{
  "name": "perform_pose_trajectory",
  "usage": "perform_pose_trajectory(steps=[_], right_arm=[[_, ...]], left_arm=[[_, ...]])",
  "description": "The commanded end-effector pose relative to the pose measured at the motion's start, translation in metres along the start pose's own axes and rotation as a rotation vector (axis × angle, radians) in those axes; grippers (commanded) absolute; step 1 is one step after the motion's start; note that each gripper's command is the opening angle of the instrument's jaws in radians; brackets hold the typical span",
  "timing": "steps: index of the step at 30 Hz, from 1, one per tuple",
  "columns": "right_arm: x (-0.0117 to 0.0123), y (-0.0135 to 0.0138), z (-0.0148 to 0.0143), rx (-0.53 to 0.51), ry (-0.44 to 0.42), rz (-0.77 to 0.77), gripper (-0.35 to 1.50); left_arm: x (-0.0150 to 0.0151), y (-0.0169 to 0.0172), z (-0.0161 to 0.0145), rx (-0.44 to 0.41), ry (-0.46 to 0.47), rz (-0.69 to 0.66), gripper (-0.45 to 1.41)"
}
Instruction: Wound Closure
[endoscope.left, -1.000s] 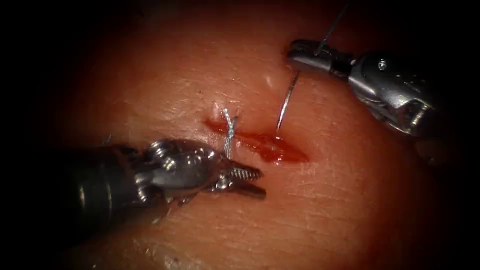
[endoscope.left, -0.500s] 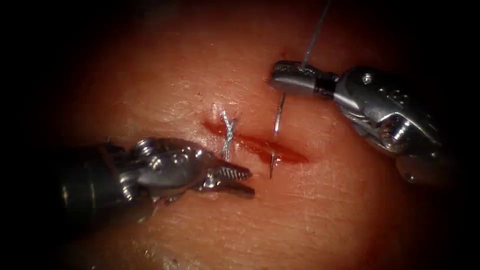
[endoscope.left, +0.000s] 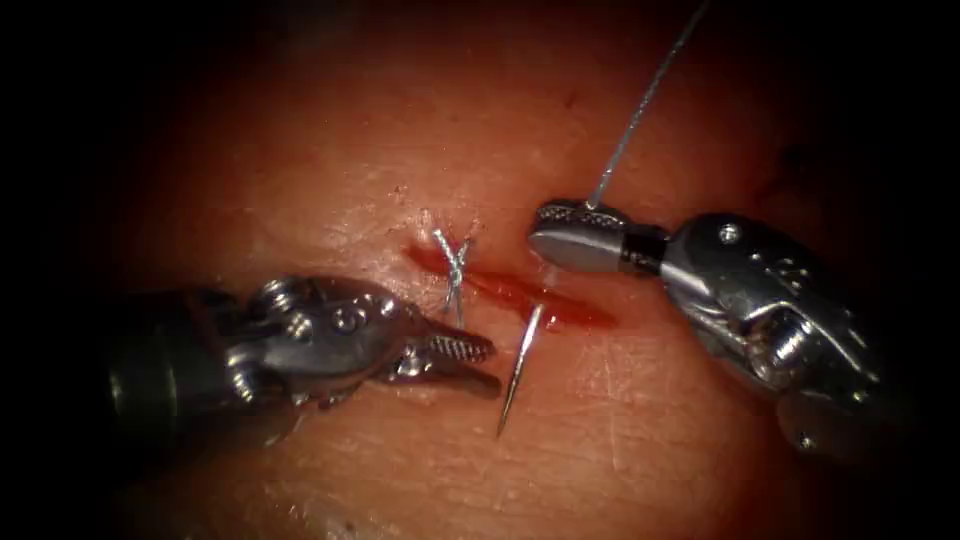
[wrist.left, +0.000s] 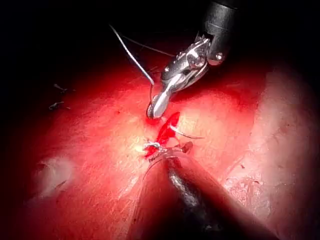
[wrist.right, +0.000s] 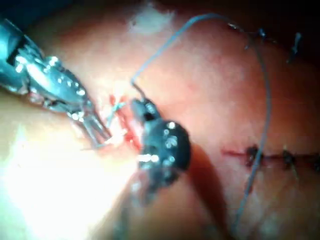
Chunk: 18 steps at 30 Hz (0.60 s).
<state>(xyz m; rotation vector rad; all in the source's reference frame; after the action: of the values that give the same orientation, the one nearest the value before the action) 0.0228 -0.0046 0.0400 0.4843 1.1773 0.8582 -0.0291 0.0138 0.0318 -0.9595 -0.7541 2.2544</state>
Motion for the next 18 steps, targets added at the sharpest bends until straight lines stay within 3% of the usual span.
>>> perform_pose_trajectory(steps=[1,8,9,10,11,12,14,18], right_arm=[[-0.0004,-0.0001,0.001,0.017,-0.005,0.034,-0.35],[-0.0016,-0.0002,0.0018,0.121,-0.037,0.201,-0.35],[-0.0017,-0.0002,0.002,0.136,-0.036,0.196,-0.21],[-0.0019,-0.0002,0.0022,0.143,-0.03,0.192,0.2],[-0.002,-0.0001,0.0025,0.138,-0.023,0.187,0.76],[-0.0021,0.0,0.0027,0.114,-0.009,0.183,1.01],[-0.0021,0.0002,0.0027,0.085,0.008,0.18,1.21],[-0.0018,0.0015,0.0007,0.09,-0.003,0.123,1.23]], left_arm=[[0.0002,-0.0003,0.0007,0.0,0.001,0.001,0.24],[0.0005,0.0,0.0005,-0.002,0.001,0.004,0.24],[0.0005,0.0,0.0005,-0.002,0.001,0.009,0.24],[0.0006,0.0,0.0005,-0.002,0.001,0.008,0.24],[0.0007,0.0001,0.0004,-0.003,0.001,0.014,0.24],[0.0007,0.0002,0.0004,-0.003,0.001,0.019,0.24],[0.0008,0.0003,0.0003,-0.003,0.001,0.024,0.24],[0.0009,0.0004,0.0002,-0.003,0.001,0.07,0.24]])
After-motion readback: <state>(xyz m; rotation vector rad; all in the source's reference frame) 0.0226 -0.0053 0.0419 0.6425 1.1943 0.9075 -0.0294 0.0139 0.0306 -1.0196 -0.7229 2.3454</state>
